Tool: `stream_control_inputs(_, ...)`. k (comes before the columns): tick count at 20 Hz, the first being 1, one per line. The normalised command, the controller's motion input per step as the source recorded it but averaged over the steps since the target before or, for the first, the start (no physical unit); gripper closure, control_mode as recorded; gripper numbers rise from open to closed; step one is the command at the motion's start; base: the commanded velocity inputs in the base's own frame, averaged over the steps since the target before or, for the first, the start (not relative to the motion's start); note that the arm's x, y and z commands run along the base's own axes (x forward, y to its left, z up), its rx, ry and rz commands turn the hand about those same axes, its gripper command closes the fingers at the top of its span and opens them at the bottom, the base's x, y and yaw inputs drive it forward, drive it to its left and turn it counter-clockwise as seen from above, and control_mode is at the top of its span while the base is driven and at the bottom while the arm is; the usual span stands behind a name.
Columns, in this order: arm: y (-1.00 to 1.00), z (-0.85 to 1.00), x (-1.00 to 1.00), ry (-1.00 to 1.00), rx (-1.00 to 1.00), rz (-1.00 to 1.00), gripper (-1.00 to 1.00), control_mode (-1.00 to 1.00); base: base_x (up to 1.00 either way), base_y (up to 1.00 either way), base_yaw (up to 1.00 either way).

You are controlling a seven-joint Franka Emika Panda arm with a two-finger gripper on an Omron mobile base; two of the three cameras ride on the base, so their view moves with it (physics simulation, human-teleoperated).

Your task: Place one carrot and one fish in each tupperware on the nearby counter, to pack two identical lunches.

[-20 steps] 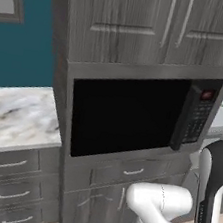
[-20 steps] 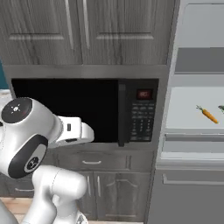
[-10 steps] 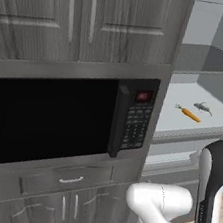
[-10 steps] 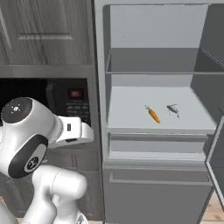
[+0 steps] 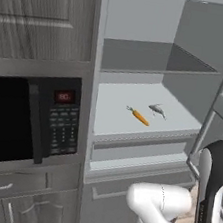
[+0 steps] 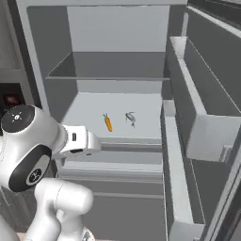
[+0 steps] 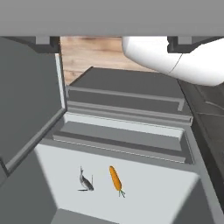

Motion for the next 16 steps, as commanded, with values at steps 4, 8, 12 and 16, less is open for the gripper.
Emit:
stream_control_inputs(4, 0.00, 0.00, 0.00, 0.00, 0.00, 0.00, -1.00, 1.00, 0.41, -0.53, 0.24)
stream_control_inputs(8, 0.00, 0.00, 0.00, 0.00, 0.00, 0.00, -1.00, 1.00, 0.64, -0.07, 0.32)
stream_control_inputs(12, 0.00, 0.00, 0.00, 0.00, 0.00, 0.00, -1.00, 1.00, 0.64, 0.07, 0.28)
stream_control_inputs(16, 0.00, 0.00, 0.00, 0.00, 0.00, 0.00, -1.00, 1.00, 0.30, 0.00, 0.22)
